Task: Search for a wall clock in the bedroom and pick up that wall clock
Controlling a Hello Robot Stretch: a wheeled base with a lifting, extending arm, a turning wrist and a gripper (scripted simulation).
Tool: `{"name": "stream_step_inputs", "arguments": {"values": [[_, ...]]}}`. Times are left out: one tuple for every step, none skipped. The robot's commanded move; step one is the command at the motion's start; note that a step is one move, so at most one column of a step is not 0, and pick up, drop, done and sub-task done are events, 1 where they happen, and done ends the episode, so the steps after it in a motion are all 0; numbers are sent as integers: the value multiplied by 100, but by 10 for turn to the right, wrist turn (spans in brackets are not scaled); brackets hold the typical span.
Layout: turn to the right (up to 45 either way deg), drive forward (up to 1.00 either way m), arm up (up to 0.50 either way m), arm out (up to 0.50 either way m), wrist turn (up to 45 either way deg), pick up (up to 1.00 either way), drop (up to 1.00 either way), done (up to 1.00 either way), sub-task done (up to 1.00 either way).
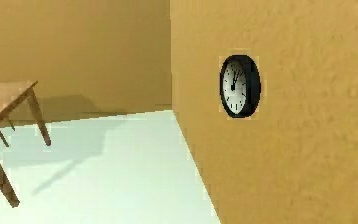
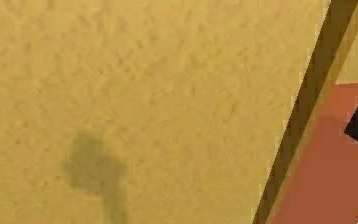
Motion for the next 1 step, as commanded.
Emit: {"name": "stream_step_inputs", "arguments": {"values": [[0, 70, 0, 0, 0, 0, 0, 0, 0]]}}
